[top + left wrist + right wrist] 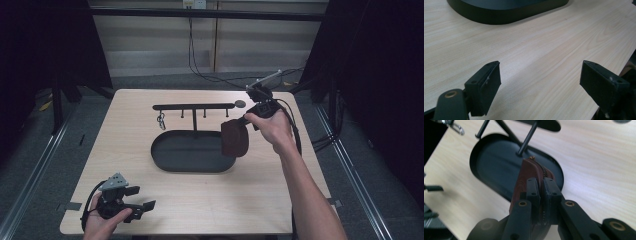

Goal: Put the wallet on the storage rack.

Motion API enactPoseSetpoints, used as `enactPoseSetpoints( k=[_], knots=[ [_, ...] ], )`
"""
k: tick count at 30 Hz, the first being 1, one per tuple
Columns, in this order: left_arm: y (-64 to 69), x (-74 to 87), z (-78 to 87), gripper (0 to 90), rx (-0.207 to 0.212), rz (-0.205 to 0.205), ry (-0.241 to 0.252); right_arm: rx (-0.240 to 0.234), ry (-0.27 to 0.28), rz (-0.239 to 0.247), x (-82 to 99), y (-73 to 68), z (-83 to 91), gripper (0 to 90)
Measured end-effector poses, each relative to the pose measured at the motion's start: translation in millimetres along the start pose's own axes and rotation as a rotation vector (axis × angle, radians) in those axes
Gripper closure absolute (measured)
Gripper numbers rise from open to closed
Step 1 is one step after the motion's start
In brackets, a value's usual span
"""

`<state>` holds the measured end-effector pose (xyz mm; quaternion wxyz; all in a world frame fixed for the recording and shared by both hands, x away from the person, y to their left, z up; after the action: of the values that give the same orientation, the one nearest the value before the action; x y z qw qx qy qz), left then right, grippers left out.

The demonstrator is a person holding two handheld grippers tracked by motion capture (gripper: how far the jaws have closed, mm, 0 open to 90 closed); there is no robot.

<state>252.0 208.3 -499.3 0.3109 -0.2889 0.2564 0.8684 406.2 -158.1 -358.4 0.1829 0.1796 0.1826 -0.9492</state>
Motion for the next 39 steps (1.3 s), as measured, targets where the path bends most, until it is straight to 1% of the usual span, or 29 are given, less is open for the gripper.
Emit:
enactPoseSetpoints(
  k=[1,2,7,8,10,11,12,14,15,16,17,18,19,20,21,22,23,24,26,27,29,30,31,35,37,39],
  knots=[
    [0.9,0.0,-0.3,16.9,0.008,0.004,0.000,-0.007,-0.002,0.009,0.3,-0.3,-2.5,84.2],
    [0.7,-0.1,-0.2,16.9,0.009,-0.005,-0.002,-0.010,0.016,0.005,0.4,-0.4,-5.5,84.3],
    [2.3,-0.4,-1.5,17.2,0.009,-0.011,-0.005,-0.035,0.050,-0.019,-0.2,4.1,-16.4,84.5],
    [2.1,-0.3,-1.4,17.2,0.010,-0.011,-0.005,-0.045,0.047,-0.029,-0.2,3.7,-18.2,84.5],
    [1.6,-0.3,-1.3,17.2,0.006,-0.009,-0.005,-0.054,0.046,-0.031,-0.4,3.6,-22.6,84.5],
    [1.6,-0.4,-1.5,17.2,0.005,-0.011,-0.008,-0.056,0.040,-0.021,-0.6,4.0,-25.4,84.5],
    [2.0,-0.3,-1.6,17.2,-0.007,-0.017,-0.012,-0.055,0.044,-0.025,-1.1,3.9,-27.3,84.5],
    [3.8,-0.5,-2.1,17.2,-0.024,-0.038,-0.014,-0.069,0.046,-0.038,-1.6,4.4,-32.3,84.6],
    [4.7,-0.4,-2.3,17.2,-0.023,-0.047,-0.019,-0.072,0.058,-0.043,-1.7,5.3,-34.3,84.6],
    [5.2,-0.5,-2.4,17.2,-0.019,-0.047,-0.018,-0.084,0.058,-0.051,-1.1,6.5,-37.4,84.7],
    [5.2,-0.6,-2.4,17.2,-0.019,-0.047,-0.016,-0.090,0.072,-0.061,-0.7,7.9,-39.7,84.7],
    [5.0,-0.7,-2.3,17.2,-0.018,-0.043,-0.015,-0.103,0.076,-0.074,0.6,10.2,-44.9,84.7],
    [3.9,-1.1,-1.8,17.2,-0.015,-0.038,-0.009,-0.103,0.076,-0.074,0.6,10.2,-44.9,84.7],
    [3.6,-1.2,-1.4,17.2,-0.014,-0.036,-0.005,-0.111,0.080,-0.086,1.8,12.1,-49.8,84.7],
    [3.5,-1.3,-1.2,17.1,-0.012,-0.034,-0.003,-0.105,0.086,-0.079,2.3,12.7,-52.8,84.8],
    [3.4,-1.3,-1.1,17.1,-0.011,-0.033,-0.002,-0.098,0.097,-0.085,2.6,13.0,-54.5,84.8],
    [3.5,-1.5,-1.1,17.0,-0.011,-0.032,-0.002,-0.108,0.091,-0.094,3.1,13.1,-56.7,84.8],
    [3.5,-1.6,-1.1,17.1,-0.010,-0.032,-0.004,-0.115,0.086,-0.090,3.8,13.3,-60.1,84.8],
    [3.9,-1.9,-1.2,17.1,-0.008,-0.031,-0.005,-0.119,0.096,-0.100,4.2,14.2,-64.5,84.8],
    [3.9,-1.9,-1.1,17.1,-0.006,-0.032,-0.005,-0.128,0.089,-0.106,5.1,14.8,-68.5,84.8],
    [3.9,-1.9,-0.7,17.0,-0.006,-0.032,-0.002,-0.129,0.091,-0.100,5.7,14.8,-73.4,84.8],
    [3.7,-1.9,-0.5,17.0,-0.006,-0.032,-0.002,-0.138,0.096,-0.089,6.3,14.3,-76.7,84.7],
    [3.3,-1.8,-0.3,17.0,-0.008,-0.034,-0.002,-0.144,0.101,-0.090,6.7,14.5,-78.3,84.7],
    [3.1,-1.2,-1.2,17.1,-0.011,-0.029,-0.011,-0.166,0.102,-0.106,9.5,16.8,-87.8,84.7],
    [2.9,-1.5,-1.9,17.5,-0.016,-0.024,-0.013,-0.179,0.114,-0.110,9.9,17.3,-89.9,84.6],
    [2.9,-2.0,-2.1,17.7,-0.012,-0.023,-0.012,-0.190,0.117,-0.120,11.2,18.1,-93.4,84.6]
  ],
)
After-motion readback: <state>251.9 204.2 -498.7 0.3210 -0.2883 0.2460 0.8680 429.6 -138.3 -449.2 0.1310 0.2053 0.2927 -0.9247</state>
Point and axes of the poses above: each handheld gripper's, and its own axes: z roughly backward along the jaws, x roughly out of its underside, y roughly to its right, the point moved 5 cm from there along -z, roughly forward along the jaws, and after that the axes turned 4 degrees about -y, right-handed, at the moved point
